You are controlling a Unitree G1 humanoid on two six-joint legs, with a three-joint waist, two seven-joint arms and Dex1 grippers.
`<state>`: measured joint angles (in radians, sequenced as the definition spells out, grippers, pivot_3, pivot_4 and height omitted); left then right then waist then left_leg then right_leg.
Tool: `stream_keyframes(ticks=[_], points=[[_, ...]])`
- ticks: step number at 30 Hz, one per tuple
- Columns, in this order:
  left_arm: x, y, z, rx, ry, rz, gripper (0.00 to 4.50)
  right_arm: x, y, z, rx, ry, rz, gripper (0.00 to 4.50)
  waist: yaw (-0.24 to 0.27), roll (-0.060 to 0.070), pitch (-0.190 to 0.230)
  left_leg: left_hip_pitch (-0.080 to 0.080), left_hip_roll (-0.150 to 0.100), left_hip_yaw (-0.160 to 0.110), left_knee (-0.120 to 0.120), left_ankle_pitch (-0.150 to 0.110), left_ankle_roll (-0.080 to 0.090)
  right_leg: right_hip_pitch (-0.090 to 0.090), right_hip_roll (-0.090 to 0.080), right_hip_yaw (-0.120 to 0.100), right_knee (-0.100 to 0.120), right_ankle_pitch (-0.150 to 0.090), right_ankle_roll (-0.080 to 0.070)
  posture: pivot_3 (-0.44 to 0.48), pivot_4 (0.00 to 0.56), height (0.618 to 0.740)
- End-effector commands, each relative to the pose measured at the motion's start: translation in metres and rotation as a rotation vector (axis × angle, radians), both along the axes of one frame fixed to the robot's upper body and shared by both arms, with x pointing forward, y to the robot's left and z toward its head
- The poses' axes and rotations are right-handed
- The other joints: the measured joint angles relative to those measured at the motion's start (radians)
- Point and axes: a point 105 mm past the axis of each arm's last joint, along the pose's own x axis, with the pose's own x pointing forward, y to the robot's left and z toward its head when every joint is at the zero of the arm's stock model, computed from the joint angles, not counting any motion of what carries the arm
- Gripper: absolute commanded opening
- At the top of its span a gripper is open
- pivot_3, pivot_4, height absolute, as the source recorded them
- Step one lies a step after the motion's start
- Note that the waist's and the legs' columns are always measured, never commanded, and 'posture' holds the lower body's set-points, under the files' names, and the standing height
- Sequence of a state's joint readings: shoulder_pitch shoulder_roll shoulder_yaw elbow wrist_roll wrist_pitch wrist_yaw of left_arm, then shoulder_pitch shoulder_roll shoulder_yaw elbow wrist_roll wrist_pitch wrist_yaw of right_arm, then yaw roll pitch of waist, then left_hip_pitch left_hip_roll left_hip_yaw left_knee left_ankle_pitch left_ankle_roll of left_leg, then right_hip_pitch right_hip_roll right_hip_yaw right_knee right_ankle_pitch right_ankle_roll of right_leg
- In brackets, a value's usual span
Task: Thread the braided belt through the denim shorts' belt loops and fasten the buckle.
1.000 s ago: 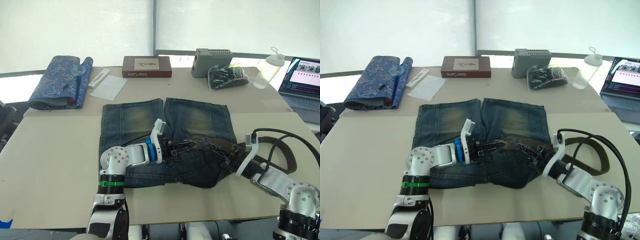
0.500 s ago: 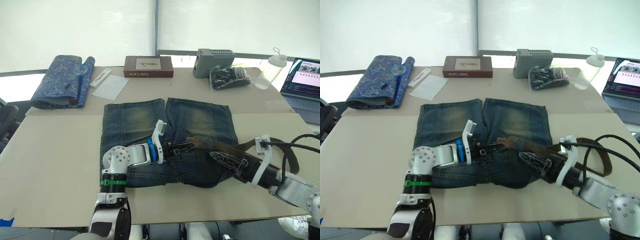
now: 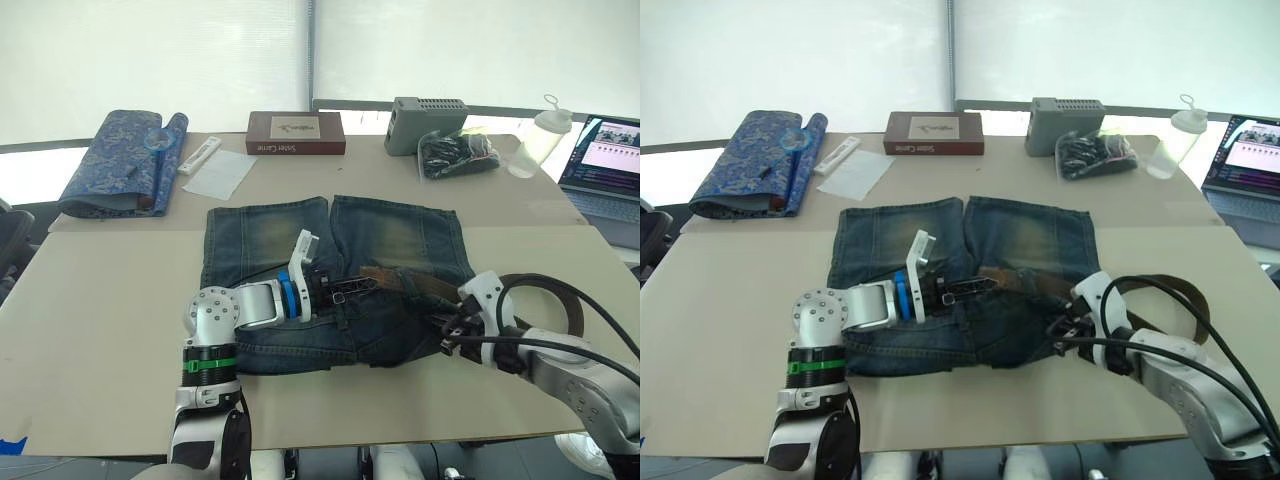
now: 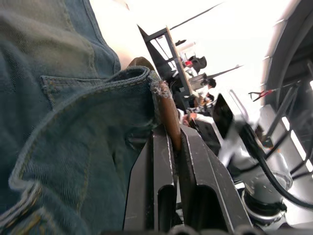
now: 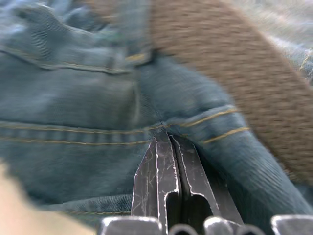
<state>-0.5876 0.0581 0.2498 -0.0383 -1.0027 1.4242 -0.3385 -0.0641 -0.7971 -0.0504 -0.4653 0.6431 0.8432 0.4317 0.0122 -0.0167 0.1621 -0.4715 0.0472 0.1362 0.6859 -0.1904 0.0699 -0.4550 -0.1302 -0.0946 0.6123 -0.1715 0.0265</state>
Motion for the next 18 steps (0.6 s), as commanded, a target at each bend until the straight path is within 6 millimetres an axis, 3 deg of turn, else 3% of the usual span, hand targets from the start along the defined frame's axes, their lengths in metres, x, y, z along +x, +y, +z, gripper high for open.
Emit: stream_keyframes(ticks=[1,5,8,14,18], points=[[-0.009,0.008,0.013,0.003,-0.097,-0.002,0.0,-0.001,-0.009,-0.002,-0.041,0.006,-0.004,0.02,0.003,0.0,0.0,0.0,0.0,0.0,0.0,0.0,0.0,0.0,0.0,0.0,0.0,0.0,0.0,0.0,0.15,0.709],[-0.006,0.003,0.002,0.037,-0.099,0.019,0.0,-0.026,0.025,0.032,0.169,-0.051,0.236,0.02,0.009,0.0,0.0,0.0,0.0,0.0,0.001,0.0,0.0,0.001,0.0,0.0,0.0,0.0,0.0,0.0,0.15,0.709],[-0.003,-0.014,-0.003,0.012,-0.08,0.016,0.0,-0.028,0.029,0.049,0.173,-0.116,0.257,0.02,0.01,0.0,0.0,0.0,0.0,0.0,0.001,0.0,0.0,0.001,0.0,0.0,0.0,0.0,0.0,0.0,0.15,0.709],[0.003,-0.038,-0.006,-0.022,-0.062,0.006,0.0,-0.009,0.014,0.046,0.01,-0.174,0.135,0.02,0.024,0.0,0.0,-0.001,0.0,0.0,0.002,-0.001,0.0,0.001,-0.001,0.0,-0.001,0.0,-0.001,0.0,0.15,0.709],[0.003,-0.036,-0.005,-0.02,-0.061,0.009,0.0,0.007,-0.006,0.018,-0.148,-0.129,0.032,0.02,0.023,0.0,0.0,-0.002,0.0,0.0,0.002,0.0,0.0,-0.001,0.0,-0.001,0.0,0.001,-0.001,0.0,0.15,0.709]])
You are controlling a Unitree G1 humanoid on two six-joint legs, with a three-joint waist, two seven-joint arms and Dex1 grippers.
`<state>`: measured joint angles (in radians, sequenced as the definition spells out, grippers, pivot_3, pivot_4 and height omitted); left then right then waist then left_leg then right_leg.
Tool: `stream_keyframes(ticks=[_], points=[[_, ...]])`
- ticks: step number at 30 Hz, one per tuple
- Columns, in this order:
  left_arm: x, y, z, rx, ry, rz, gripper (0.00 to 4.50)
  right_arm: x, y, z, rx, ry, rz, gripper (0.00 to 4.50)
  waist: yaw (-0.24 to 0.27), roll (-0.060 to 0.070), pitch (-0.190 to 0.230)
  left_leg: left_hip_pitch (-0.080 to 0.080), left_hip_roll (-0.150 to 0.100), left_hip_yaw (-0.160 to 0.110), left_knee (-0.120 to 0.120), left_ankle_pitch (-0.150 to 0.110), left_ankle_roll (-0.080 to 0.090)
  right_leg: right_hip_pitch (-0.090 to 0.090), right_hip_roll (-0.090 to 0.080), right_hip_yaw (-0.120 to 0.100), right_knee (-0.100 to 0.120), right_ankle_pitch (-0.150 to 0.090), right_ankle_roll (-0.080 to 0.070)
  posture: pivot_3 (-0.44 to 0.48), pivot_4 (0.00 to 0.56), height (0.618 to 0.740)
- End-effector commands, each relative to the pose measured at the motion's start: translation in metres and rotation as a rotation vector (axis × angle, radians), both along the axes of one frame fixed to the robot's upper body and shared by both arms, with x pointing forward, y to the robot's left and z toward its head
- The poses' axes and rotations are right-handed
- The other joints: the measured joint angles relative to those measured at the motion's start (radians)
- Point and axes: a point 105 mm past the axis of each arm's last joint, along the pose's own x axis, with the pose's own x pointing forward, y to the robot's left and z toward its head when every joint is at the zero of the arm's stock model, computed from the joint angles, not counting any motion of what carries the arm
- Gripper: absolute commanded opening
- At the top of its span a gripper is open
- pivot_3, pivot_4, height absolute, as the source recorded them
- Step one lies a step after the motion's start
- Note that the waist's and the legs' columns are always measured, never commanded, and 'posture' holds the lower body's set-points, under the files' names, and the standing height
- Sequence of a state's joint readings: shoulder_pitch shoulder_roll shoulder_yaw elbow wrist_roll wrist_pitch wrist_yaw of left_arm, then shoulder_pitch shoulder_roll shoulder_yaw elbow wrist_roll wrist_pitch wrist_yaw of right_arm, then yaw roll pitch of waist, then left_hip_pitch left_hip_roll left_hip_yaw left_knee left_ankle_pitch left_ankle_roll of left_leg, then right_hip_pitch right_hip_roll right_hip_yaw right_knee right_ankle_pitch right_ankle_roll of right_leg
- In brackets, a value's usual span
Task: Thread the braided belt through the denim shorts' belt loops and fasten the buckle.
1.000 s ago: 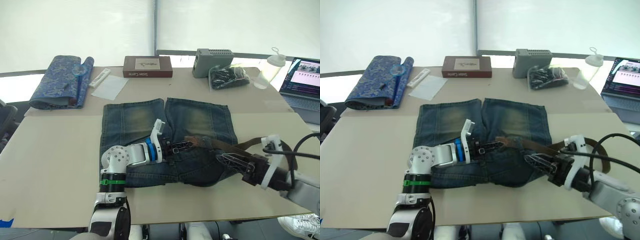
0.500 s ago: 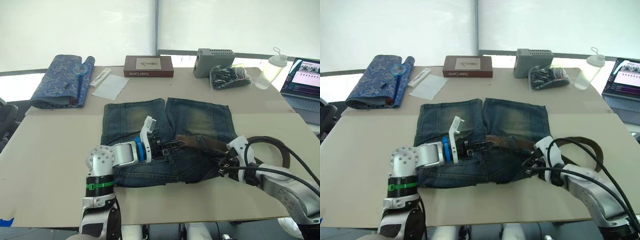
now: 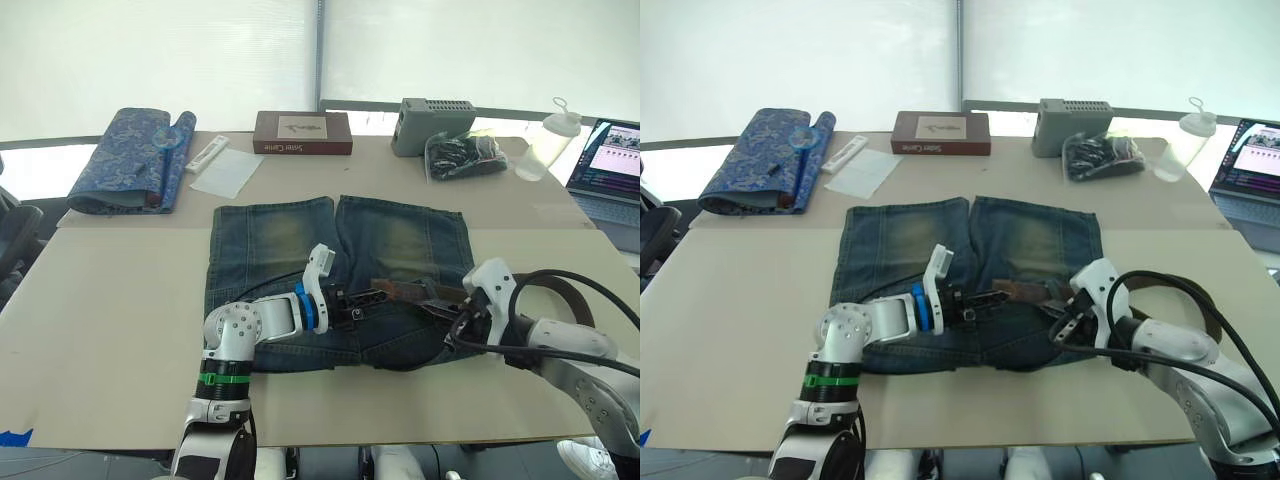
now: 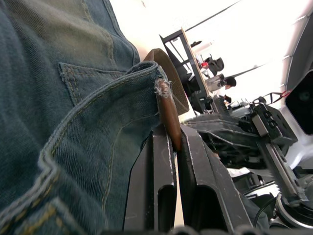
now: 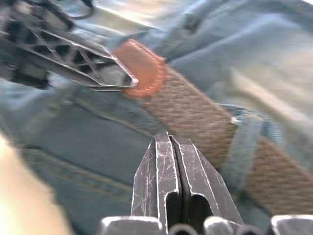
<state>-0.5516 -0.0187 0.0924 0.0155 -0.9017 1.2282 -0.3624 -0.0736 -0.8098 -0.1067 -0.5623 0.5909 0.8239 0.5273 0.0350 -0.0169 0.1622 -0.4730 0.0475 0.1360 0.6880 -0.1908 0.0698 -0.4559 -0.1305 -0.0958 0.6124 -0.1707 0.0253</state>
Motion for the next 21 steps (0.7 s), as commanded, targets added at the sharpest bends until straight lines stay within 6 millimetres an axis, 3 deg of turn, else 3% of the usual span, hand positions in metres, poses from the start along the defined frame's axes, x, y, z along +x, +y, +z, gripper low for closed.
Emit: stream_keyframes(ticks=[1,5,9,21], points=[[0.0,0.002,0.012,-0.018,-0.043,-0.001,0.0,0.015,-0.02,-0.018,-0.138,-0.008,-0.103,0.02,0.0,0.0,0.0,0.0,0.0,0.0,0.0,0.0,0.0,0.0,0.0,0.0,0.0,0.0,0.0,0.0,0.15,0.709],[-0.001,0.016,0.014,-0.009,-0.044,0.026,0.0,0.016,-0.03,-0.035,-0.196,0.04,-0.126,0.02,-0.001,0.0,0.0,-0.001,0.0,0.0,0.001,0.0,0.0,0.0,0.0,0.0,0.0,0.0,0.0,0.0,0.15,0.709],[-0.002,0.038,0.018,-0.005,-0.043,0.066,0.0,0.015,-0.036,-0.041,-0.205,0.064,-0.152,0.02,-0.002,0.0,0.0,-0.001,0.001,0.0,0.004,0.0,0.0,0.001,0.0,0.0,0.001,0.0,0.0,0.0,0.15,0.709],[-0.043,0.125,0.035,-0.039,-0.038,0.11,0.0,0.016,-0.044,-0.047,-0.184,0.116,-0.169,0.02,-0.015,0.0,0.0,0.001,0.001,-0.002,0.004,-0.001,0.0,0.0,0.0,0.0,0.0,0.0,0.0,0.0,0.15,0.709]])
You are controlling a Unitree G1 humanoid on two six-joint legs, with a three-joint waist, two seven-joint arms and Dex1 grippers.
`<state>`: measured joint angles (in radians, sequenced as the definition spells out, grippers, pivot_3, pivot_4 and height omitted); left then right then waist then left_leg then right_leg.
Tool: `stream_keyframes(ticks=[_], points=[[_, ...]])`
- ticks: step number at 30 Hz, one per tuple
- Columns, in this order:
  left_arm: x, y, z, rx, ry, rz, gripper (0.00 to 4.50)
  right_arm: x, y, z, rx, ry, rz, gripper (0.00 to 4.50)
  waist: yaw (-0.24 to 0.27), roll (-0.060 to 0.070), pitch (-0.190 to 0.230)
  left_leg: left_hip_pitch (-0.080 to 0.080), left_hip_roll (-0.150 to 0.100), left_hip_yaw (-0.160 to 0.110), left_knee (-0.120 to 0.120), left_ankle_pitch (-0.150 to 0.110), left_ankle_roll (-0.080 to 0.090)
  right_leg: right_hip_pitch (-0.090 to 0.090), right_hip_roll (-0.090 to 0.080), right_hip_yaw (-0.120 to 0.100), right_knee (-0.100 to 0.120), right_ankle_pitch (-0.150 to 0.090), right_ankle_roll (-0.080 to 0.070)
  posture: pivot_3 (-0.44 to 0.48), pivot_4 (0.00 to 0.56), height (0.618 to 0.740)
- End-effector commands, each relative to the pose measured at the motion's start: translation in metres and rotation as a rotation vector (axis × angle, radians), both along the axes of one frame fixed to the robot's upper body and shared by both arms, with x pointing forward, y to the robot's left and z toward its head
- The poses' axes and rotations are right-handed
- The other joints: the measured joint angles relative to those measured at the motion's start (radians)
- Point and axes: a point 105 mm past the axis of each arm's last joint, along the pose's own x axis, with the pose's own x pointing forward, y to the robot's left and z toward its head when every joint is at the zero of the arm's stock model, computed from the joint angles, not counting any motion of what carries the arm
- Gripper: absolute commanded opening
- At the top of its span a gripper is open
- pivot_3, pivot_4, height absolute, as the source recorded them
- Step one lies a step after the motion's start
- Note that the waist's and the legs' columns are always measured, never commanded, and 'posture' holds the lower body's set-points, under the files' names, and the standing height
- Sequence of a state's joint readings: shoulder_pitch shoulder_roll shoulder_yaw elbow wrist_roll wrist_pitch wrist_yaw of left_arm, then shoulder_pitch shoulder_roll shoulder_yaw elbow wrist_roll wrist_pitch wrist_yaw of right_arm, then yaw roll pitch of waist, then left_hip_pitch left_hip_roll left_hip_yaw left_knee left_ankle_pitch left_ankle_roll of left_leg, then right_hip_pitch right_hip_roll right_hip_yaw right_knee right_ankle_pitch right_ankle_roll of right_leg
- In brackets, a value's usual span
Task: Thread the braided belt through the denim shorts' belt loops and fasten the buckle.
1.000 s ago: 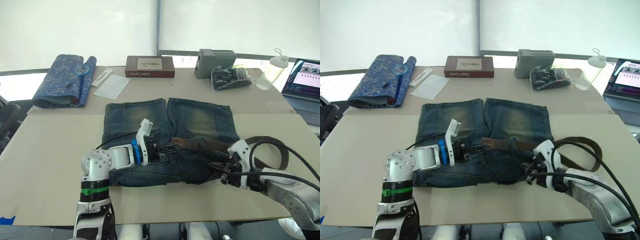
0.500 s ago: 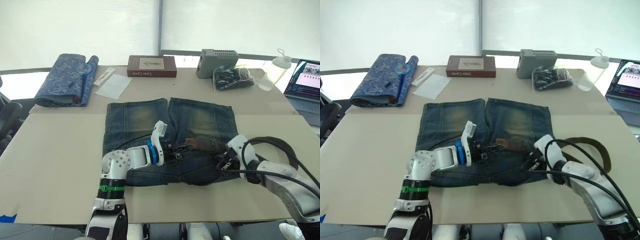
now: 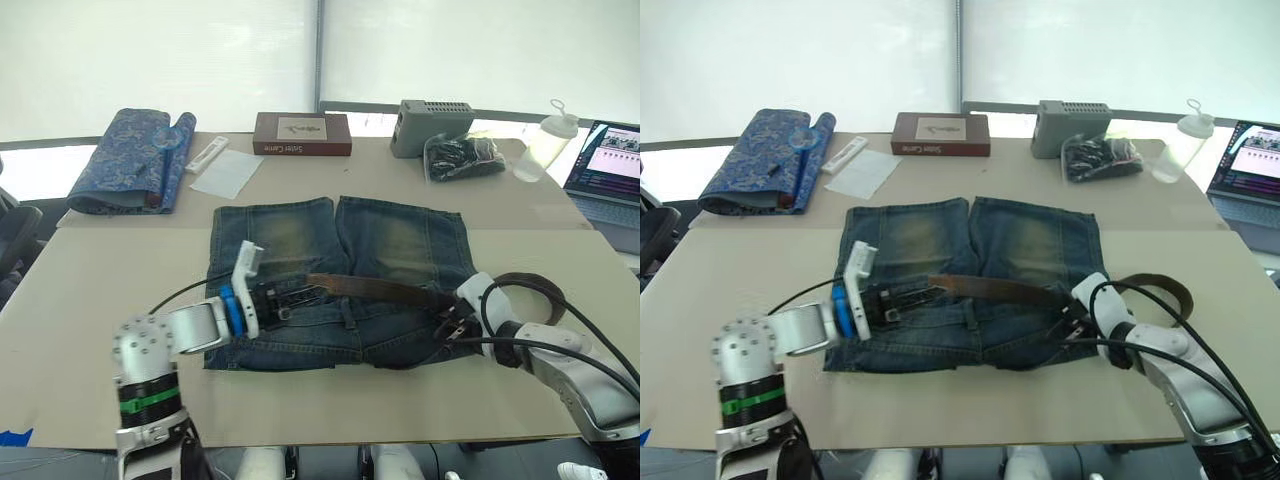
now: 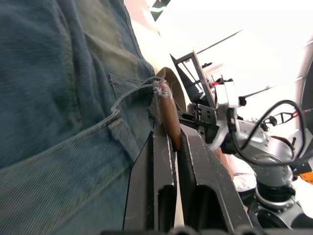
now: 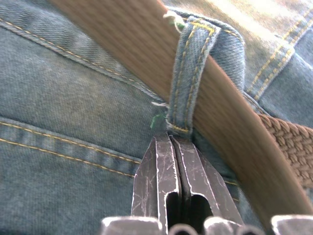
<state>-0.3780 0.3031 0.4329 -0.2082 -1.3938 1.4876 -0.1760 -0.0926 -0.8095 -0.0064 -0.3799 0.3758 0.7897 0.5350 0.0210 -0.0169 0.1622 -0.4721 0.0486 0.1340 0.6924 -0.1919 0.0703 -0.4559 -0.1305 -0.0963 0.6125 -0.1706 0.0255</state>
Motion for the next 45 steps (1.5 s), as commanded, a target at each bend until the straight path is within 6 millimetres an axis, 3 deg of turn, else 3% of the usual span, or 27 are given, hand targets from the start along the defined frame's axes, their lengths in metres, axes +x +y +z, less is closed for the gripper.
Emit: stream_keyframes(ticks=[1,6,8,11,15,19,26,31,40,45], points=[[-0.016,0.015,0.016,-0.061,-0.028,-0.02,0.0,-0.001,-0.012,-0.006,-0.019,0.032,-0.043,0.02,0.0,0.0,0.0,0.0,0.0,0.0,0.0,0.0,0.0,0.0,0.0,0.0,0.0,0.0,0.0,0.0,0.15,0.709],[-0.032,0.042,0.011,-0.059,0.056,0.018,0.0,-0.001,-0.016,-0.005,-0.024,0.04,-0.036,0.02,-0.001,0.0,0.0,0.0,0.0,0.0,-0.001,0.0,-0.001,-0.001,-0.001,0.0,-0.001,0.0,0.0,0.0,0.15,0.709],[-0.035,0.043,0.011,-0.06,0.068,0.01,0.0,-0.001,-0.014,-0.002,-0.003,0.028,-0.008,0.02,0.002,0.0,0.0,0.0,0.0,0.001,-0.001,0.0,-0.001,-0.001,-0.002,0.0,-0.001,0.0,0.0,0.0,0.15,0.709],[-0.036,0.033,0.014,-0.089,0.069,-0.023,0.0,-0.013,0.006,0.012,0.2,0.094,0.075,0.02,0.011,0.0,0.0,0.0,0.0,0.001,-0.002,-0.001,-0.001,-0.002,-0.002,0.0,-0.002,0.0,0.0,0.0,0.15,0.709],[-0.028,0.01,0.019,-0.173,0.072,-0.056,0.0,-0.043,0.037,0.044,0.483,0.158,0.254,1.26,0.017,0.0,0.0,0.0,0.0,0.003,-0.006,0.0,-0.001,-0.003,-0.003,0.002,-0.003,0.0,-0.001,0.0,0.15,0.709],[-0.02,-0.016,0.024,-0.255,0.079,-0.101,0.0,-0.059,0.063,0.049,0.664,0.217,0.279,2.66,0.019,-0.001,0.0,0.0,0.0,0.003,-0.007,0.0,-0.001,-0.001,-0.002,0.002,-0.003,0.0,-0.001,0.0,0.15,0.709],[-0.015,-0.039,0.023,-0.28,0.095,-0.165,0.0,-0.042,0.089,0.053,0.967,0.203,0.126,2.66,0.009,-0.001,-0.001,0.0,0.001,0.004,-0.008,0.0,-0.002,-0.001,-0.001,0.002,-0.002,0.001,-0.002,0.0,0.15,0.709],[-0.016,-0.041,0.021,-0.278,0.107,-0.18,0.0,-0.037,0.089,0.077,1.187,0.167,0.084,2.66,0.004,-0.001,0.0,0.0,0.0,0.004,-0.008,0.0,-0.002,-0.001,-0.001,0.002,-0.003,0.001,-0.002,0.0,0.15,0.709],[-0.015,-0.038,0.02,-0.263,0.109,-0.17,0.0,-0.049,0.091,0.095,1.254,0.193,0.164,2.66,-0.005,-0.001,0.0,0.0,0.0,0.004,-0.009,0.0,-0.002,-0.001,-0.001,0.002,-0.003,0.001,-0.002,0.0,0.15,0.709],[-0.016,-0.039,0.018,-0.254,0.109,-0.169,0.0,-0.044,0.092,0.097,1.261,0.184,0.154,2.66,-0.006,-0.001,0.0,0.0,0.0,0.004,-0.009,0.0,-0.002,-0.001,-0.001,0.002,-0.004,0.001,-0.002,0.0,0.15,0.709]])
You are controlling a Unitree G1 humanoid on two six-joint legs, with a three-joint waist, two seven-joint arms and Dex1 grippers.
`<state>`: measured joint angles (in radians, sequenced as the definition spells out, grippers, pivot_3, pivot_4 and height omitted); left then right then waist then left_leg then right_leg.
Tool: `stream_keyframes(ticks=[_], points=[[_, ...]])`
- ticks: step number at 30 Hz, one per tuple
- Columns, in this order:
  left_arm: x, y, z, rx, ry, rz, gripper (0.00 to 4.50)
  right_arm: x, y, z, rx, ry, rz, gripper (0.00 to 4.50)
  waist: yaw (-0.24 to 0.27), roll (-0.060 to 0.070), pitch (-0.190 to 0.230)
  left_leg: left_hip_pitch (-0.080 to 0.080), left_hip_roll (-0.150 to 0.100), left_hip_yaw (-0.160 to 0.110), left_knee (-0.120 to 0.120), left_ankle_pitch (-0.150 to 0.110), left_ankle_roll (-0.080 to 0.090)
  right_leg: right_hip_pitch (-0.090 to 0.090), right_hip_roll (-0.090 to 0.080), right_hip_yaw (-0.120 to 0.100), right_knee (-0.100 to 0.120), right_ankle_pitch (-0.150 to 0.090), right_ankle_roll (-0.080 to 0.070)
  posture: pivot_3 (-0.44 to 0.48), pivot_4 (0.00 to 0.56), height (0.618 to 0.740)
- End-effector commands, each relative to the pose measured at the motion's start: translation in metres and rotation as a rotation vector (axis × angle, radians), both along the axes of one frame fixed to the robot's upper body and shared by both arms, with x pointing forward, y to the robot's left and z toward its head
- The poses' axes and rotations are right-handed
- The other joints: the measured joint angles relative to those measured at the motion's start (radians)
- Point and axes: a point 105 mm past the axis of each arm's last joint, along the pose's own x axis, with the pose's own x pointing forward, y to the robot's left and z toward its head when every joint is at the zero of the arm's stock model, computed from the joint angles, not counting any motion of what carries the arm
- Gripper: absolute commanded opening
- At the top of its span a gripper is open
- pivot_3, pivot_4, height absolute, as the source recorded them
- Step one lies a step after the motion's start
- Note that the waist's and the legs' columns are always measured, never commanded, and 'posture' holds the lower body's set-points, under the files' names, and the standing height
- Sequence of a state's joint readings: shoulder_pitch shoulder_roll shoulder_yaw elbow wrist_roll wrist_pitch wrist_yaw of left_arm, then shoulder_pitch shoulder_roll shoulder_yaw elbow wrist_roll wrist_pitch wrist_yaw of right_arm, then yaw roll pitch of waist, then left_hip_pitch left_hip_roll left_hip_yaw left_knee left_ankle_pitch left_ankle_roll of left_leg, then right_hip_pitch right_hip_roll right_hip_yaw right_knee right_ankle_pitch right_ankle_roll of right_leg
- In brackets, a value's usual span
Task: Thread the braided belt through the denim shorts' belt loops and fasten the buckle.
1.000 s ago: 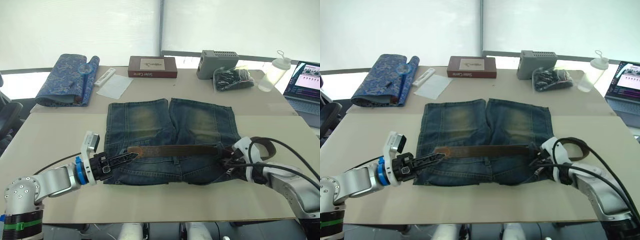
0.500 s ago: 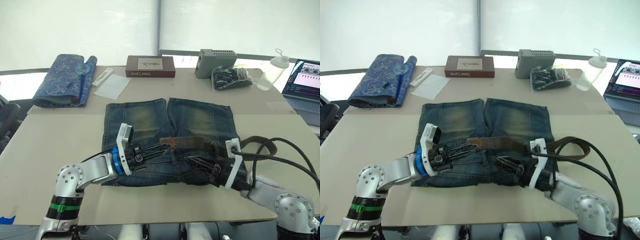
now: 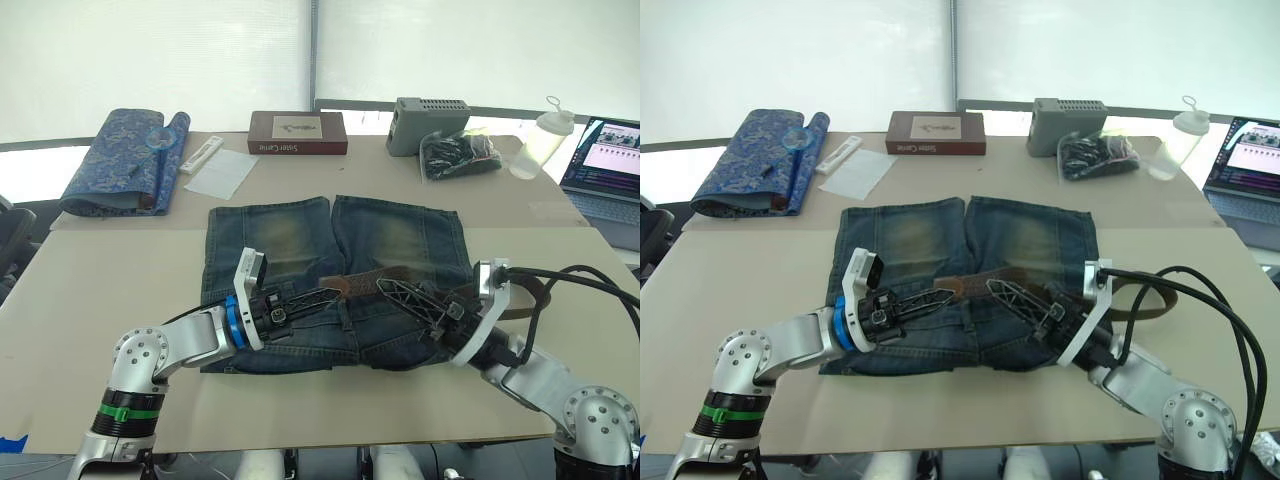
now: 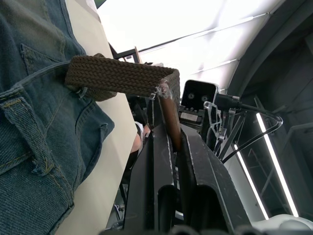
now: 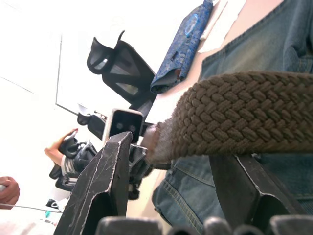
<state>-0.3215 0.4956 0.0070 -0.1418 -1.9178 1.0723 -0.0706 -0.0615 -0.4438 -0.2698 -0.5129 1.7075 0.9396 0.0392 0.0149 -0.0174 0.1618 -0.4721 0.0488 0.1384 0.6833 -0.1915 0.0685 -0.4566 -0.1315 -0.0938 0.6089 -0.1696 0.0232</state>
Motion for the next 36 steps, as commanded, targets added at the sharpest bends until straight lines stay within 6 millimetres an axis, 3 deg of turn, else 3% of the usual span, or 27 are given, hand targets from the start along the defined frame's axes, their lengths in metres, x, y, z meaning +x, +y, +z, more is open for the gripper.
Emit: stream_keyframes(ticks=[1,3,6,11,12,15,17,18,25,26,31,36], points=[[-0.004,-0.003,0.005,0.003,-0.027,-0.02,0.0,0.0,0.003,0.015,0.033,-0.052,0.001,2.66,0.0,0.0,0.0,0.0,0.0,0.0,0.0,0.0,0.0,0.0,0.0,0.0,0.0,0.0,0.0,0.0,0.15,0.709],[-0.004,-0.003,0.004,0.005,-0.029,-0.019,0.0,0.002,0.004,0.013,0.015,-0.048,-0.003,2.66,0.0,0.0,0.0,0.0,0.0,0.0,0.0,0.0,0.0,0.0,0.0,0.0,0.0,0.0,0.0,0.0,0.15,0.709],[-0.005,-0.003,0.004,0.011,-0.036,-0.018,0.0,0.007,0.002,0.011,0.011,-0.04,-0.036,1.92,-0.001,0.0,0.0,0.0,0.0,0.0,0.0,0.0,0.0,0.0,0.0,0.0,0.0,0.0,0.0,0.0,0.15,0.709],[-0.004,-0.003,0.001,0.062,-0.068,-0.005,0.0,0.011,0.001,0.011,-0.01,-0.046,-0.052,0.17,-0.001,0.0,0.0,0.0,0.0,0.0,0.0,0.0,0.0,0.0,0.0,0.0,0.0,0.0,0.0,0.0,0.15,0.709],[-0.003,-0.002,-0.001,0.083,-0.078,0.004,0.0,0.011,0.001,0.011,-0.015,-0.048,-0.053,0.03,-0.001,0.0,0.0,0.0,0.0,0.0,0.0,0.0,0.0,0.0,0.0,0.0,0.0,0.0,0.0,0.0,0.15,0.709],[0.003,-0.001,-0.006,0.171,-0.139,0.037,0.0,0.013,0.002,0.012,-0.029,-0.052,-0.053,0.03,0.0,0.0,0.0,0.0,0.0,0.0,0.0,0.0,0.0,0.0,0.0,0.0,-0.001,0.0,0.0,0.0,0.15,0.709],[0.001,-0.001,-0.006,0.209,-0.191,0.024,0.75,0.014,0.002,0.012,-0.04,-0.053,-0.05,0.0,-0.001,0.0,0.0,0.0,0.0,0.0,0.0,0.0,0.0,0.0,0.0,0.0,-0.001,0.0,0.0,0.0,0.15,0.709],[0.002,0.0,-0.004,0.222,-0.22,0.034,0.88,0.014,0.002,0.011,-0.048,-0.053,-0.048,0.0,-0.001,0.0,0.0,0.0,0.0,0.0,-0.001,0.0,0.0,-0.001,0.0,0.0,-0.001,0.0,0.0,0.0,0.15,0.709],[-0.018,0.029,0.007,0.462,-0.6,0.022,4.21,0.023,-0.015,0.004,-0.196,-0.045,-0.092,0.0,-0.003,0.001,0.001,0.0,0.0,0.003,-0.005,0.0,-0.001,-0.003,0.0,0.001,-0.004,0.0,0.0,0.0,0.15,0.709],[-0.022,0.034,0.007,0.495,-0.646,0.002,4.47,0.024,-0.02,0.002,-0.226,-0.04,-0.1,0.0,-0.003,0.002,0.001,0.0,0.0,0.003,-0.006,0.0,-0.001,-0.002,0.0,0.0,-0.005,0.0,0.0,0.0,0.15,0.709],[-0.032,0.044,0.001,0.567,-0.8,-0.061,4.47,0.022,-0.034,-0.011,-0.33,-0.001,-0.101,0.0,0.008,0.004,0.001,0.001,0.0,0.004,-0.014,0.001,-0.002,-0.005,0.0,-0.001,-0.014,0.001,-0.002,0.0,0.15,0.709],[-0.033,0.04,-0.012,0.592,-0.856,-0.073,4.47,0.022,-0.027,-0.028,-0.359,0.04,-0.074,0.0,0.013,0.003,0.001,0.0,0.0,0.004,-0.016,0.001,-0.002,-0.003,0.0,-0.001,-0.015,0.001,-0.002,0.0,0.15,0.709]])
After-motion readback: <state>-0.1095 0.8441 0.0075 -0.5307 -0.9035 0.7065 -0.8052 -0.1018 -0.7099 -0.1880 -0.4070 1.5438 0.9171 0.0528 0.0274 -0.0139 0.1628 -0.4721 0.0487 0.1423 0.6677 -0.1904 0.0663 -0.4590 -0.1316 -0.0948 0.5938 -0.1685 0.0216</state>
